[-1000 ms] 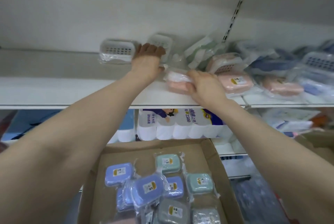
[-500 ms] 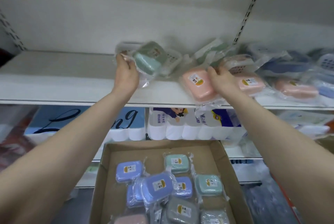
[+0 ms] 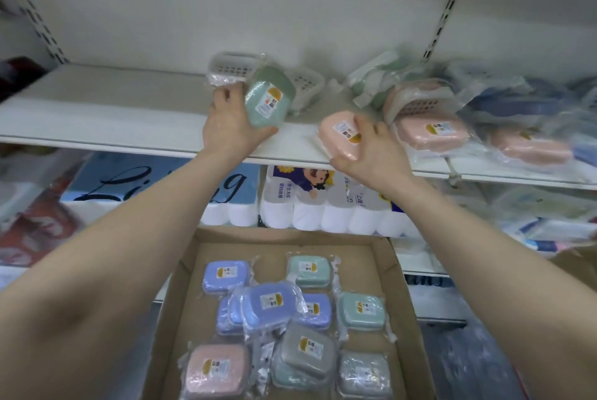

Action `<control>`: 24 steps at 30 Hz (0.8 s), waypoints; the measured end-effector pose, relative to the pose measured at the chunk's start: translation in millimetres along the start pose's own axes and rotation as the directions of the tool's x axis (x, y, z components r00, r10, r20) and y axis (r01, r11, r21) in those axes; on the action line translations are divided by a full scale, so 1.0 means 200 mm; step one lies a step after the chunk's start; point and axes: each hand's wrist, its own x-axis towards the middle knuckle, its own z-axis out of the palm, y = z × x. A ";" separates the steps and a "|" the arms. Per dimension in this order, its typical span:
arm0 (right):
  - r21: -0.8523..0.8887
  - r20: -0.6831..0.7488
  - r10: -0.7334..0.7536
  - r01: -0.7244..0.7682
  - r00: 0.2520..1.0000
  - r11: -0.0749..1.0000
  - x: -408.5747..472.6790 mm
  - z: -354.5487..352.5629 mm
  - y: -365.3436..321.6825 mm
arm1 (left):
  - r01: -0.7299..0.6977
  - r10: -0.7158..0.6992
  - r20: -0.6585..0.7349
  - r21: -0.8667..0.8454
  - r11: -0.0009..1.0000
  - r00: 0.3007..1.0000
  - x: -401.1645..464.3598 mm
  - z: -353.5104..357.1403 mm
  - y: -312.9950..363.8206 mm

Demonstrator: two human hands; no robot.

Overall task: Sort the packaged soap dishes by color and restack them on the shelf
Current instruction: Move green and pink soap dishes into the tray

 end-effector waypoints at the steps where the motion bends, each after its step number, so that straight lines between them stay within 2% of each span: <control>1: -0.001 -0.012 -0.031 0.031 0.999 1.000 -0.04 -0.01 0.02 | 0.019 -0.019 -0.006 -0.013 1.000 1.000 -0.01 0.01 0.03; 6: 0.004 -0.090 -0.194 0.196 0.977 0.981 -0.28 0.01 0.19 | 0.022 -0.037 -0.094 -0.151 0.988 0.995 -0.19 0.01 0.14; 12: 0.073 -0.126 -0.361 0.372 0.924 0.925 -0.60 0.24 0.46 | -0.036 -0.007 -0.125 -0.342 0.939 0.992 -0.78 0.05 0.18; 14: 0.057 -0.019 -0.357 0.358 0.934 0.932 -0.72 0.36 0.56 | 0.002 -0.010 -0.023 -0.328 0.945 1.000 -1.01 0.13 0.13; 15: 0.043 0.062 -0.332 0.330 0.941 0.943 -0.78 0.43 0.61 | 0.069 -0.050 0.068 -0.312 0.948 0.996 -1.13 0.18 0.09; 17: 0.015 0.252 -0.248 0.252 0.936 0.968 -0.89 0.57 0.71 | 0.218 -0.154 0.255 -0.246 0.944 0.955 -1.36 0.30 0.01; 19: -0.035 0.443 -0.155 0.189 0.883 0.981 -0.99 0.68 0.80 | 0.281 -0.190 0.432 -0.156 0.947 0.882 -1.55 0.41 -0.07; 21: -0.090 0.585 -0.101 0.187 0.805 0.978 -1.09 0.77 0.86 | 0.294 -0.184 0.596 -0.093 0.951 0.782 -1.69 0.51 -0.13; 24: -0.119 0.663 -0.091 0.225 0.743 0.967 -1.18 0.88 0.90 | 0.217 -0.131 0.687 -0.040 0.975 0.715 -1.79 0.63 -0.20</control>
